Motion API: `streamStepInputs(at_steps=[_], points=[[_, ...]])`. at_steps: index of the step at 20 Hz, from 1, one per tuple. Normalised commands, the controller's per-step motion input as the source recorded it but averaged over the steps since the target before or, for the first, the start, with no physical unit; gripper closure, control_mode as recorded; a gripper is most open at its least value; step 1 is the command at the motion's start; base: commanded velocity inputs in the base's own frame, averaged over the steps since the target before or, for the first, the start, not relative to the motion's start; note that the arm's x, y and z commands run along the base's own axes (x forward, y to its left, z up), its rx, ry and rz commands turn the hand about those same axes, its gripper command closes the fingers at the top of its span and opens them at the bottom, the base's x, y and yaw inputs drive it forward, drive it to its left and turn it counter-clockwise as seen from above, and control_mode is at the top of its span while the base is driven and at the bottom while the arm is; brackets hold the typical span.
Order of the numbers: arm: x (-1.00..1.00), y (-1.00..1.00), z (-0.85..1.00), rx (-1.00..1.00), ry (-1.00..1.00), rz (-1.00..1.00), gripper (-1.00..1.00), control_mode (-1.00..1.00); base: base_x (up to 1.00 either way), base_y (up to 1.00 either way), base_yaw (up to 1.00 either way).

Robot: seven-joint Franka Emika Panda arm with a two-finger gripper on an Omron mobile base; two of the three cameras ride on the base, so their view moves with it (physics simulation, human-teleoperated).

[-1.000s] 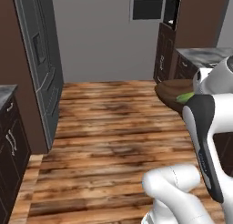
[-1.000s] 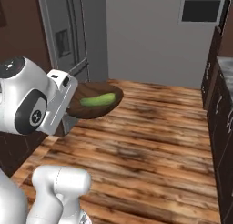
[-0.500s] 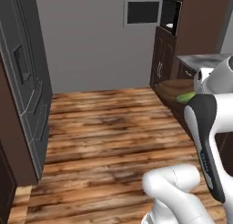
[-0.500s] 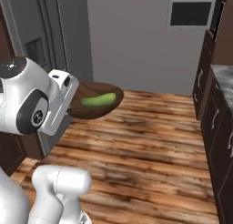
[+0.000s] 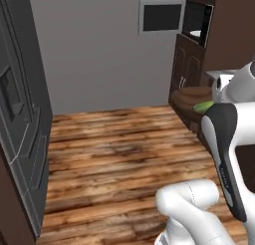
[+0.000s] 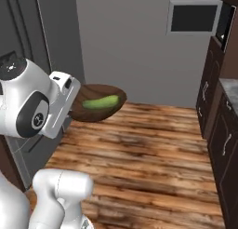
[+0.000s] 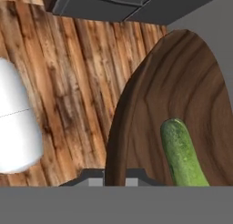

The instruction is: Pick the cucumber from the sink and place it in the bowl. Then pick the bowl and place it in the microwave. Then close the microwave door and press the start button.

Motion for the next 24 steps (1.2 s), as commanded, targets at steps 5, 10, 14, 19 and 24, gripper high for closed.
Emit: streamStepInputs(at_steps=[5,10,14,19,24], points=[[0.00,0.00,0.00,0.00,0.00,0.00,1.00,1.00,1.00,0.24,-0.01],[0.00,0.00,0.00,0.00,0.00,0.00,1.00,1.00,1.00,0.14,-0.01],[0.00,0.00,0.00,0.00,0.00,0.00,1.00,1.00,1.00,0.03,-0.02],[0.00,0.00,0.00,0.00,0.00,0.00,1.00,1.00,1.00,0.08,-0.02],[0.00,0.00,0.00,0.00,0.00,0.00,1.00,1.00,1.00,0.05,0.00]])
